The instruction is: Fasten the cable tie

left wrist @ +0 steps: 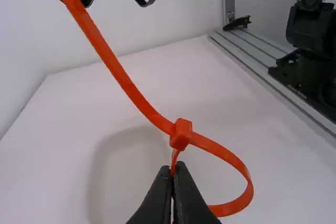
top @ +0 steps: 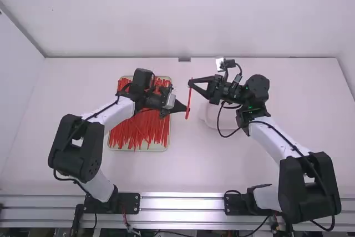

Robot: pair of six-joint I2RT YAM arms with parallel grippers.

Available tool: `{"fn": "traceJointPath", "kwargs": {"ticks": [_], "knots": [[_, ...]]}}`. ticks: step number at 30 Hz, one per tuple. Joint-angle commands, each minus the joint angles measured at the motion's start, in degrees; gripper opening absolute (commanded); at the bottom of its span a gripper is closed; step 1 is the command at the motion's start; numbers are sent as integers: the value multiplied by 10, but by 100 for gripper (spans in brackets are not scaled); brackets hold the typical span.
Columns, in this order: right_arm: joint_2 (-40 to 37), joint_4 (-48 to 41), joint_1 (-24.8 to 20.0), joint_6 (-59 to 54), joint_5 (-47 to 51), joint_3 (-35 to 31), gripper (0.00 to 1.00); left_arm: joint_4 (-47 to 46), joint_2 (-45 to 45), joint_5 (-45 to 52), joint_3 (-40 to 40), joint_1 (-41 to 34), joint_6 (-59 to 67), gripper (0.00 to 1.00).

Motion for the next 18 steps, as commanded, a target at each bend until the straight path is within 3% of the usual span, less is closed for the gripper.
{"fn": "traceJointPath", "kwargs": {"ticks": [1, 5, 18], "knots": [[-16, 14, -1, 6, 22, 20, 0, 5, 15, 4, -18, -6, -3, 2], [-16, 14, -2, 13, 22, 20, 0, 27, 15, 4, -19, -6, -42, 2], [-16, 42, -1, 26, 37, 20, 0, 58, 15, 117, -19, -6, -10, 2]]}}
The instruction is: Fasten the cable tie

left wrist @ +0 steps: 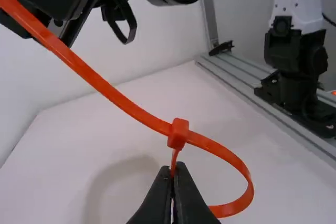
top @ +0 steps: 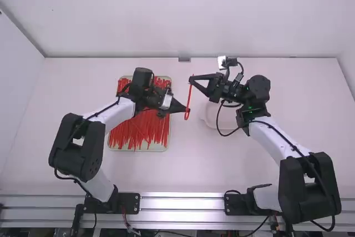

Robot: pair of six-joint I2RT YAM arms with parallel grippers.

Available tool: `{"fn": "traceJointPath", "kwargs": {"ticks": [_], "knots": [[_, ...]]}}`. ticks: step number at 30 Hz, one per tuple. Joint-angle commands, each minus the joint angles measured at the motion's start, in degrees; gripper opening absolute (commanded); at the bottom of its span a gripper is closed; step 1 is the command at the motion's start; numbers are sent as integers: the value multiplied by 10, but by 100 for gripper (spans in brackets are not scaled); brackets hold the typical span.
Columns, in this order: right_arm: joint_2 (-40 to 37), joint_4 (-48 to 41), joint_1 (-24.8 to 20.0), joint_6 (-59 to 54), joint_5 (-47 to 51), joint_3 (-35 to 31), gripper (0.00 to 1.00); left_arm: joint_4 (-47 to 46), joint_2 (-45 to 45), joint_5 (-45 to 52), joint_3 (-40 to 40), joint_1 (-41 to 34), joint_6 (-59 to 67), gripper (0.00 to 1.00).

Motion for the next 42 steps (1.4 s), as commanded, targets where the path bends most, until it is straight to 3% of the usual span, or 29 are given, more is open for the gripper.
{"fn": "traceJointPath", "kwargs": {"ticks": [1, 42], "knots": [[-16, 20, -1, 16, 15, 19, 0, -2, 10, 31, -11, -6, 8, 2], [-16, 45, -1, 31, 31, 19, 0, 54, 10, 6, -100, -11, -3, 2]]}}
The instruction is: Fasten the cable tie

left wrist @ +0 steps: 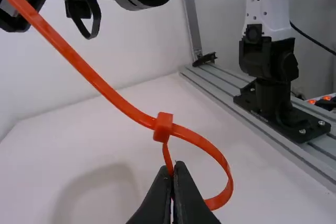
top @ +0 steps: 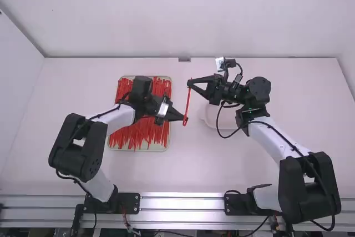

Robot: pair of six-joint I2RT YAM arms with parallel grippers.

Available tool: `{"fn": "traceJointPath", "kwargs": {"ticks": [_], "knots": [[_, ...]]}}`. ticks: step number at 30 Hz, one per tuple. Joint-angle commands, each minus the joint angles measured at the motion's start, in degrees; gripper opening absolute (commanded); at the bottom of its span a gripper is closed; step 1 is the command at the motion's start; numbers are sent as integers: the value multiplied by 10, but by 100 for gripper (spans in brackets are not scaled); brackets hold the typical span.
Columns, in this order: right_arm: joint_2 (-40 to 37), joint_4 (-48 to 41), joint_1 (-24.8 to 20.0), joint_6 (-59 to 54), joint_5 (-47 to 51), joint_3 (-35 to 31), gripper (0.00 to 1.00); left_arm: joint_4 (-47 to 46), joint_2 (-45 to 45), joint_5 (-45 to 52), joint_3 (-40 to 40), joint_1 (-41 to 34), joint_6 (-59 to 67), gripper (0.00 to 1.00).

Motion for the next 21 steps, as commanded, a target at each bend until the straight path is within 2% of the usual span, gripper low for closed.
{"fn": "traceJointPath", "kwargs": {"ticks": [1, 21], "knots": [[-16, 20, -4, 6, 70, 19, 0, -11, 10, -25, -28, -10, 5, 2], [-16, 28, -4, 19, 73, 19, 0, 0, 10, -37, -50, -11, 3, 2]]}}
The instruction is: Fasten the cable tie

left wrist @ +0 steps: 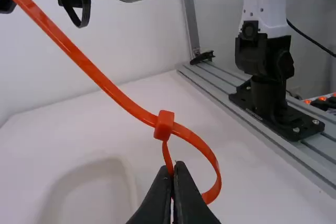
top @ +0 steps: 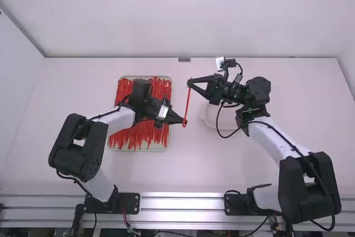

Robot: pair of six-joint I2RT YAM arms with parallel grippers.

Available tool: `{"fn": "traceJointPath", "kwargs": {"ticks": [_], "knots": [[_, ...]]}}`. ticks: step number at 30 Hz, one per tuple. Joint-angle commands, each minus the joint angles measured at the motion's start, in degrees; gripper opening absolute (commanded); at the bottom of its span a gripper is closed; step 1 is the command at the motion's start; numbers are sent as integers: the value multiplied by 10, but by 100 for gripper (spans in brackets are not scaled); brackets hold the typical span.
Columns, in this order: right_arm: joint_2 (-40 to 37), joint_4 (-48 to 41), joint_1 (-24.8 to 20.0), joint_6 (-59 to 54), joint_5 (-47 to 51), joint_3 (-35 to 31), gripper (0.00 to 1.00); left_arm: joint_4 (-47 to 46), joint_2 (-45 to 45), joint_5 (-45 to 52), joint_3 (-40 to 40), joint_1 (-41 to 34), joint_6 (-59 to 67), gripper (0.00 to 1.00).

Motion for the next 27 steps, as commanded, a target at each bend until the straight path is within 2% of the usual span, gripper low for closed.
{"fn": "traceJointPath", "kwargs": {"ticks": [1, 14, 16, 21, 23, 26, 27], "knots": [[-16, 28, -5, 15, 67, 19, 0, -9, 10, -35, -29, -11, 5, 2], [-16, 28, -5, 12, 68, 19, 0, 8, 10, -21, -31, -10, -5, 2], [-16, 28, -5, 11, 67, 19, 9, 19, 10, -21, -31, -10, -18, 2], [-16, 24, -16, -19, 48, 19, 23, 57, 10, -21, -31, -10, -57, 2], [-16, 6, -28, -21, 39, 19, 40, 95, 10, -22, -31, -10, -96, 2], [-16, -23, -41, -40, 33, 19, 49, 132, 10, -23, -31, -10, -132, 2], [-16, -57, -50, -57, 33, 19, 56, 159, 10, -23, -31, -10, -156, 2]]}}
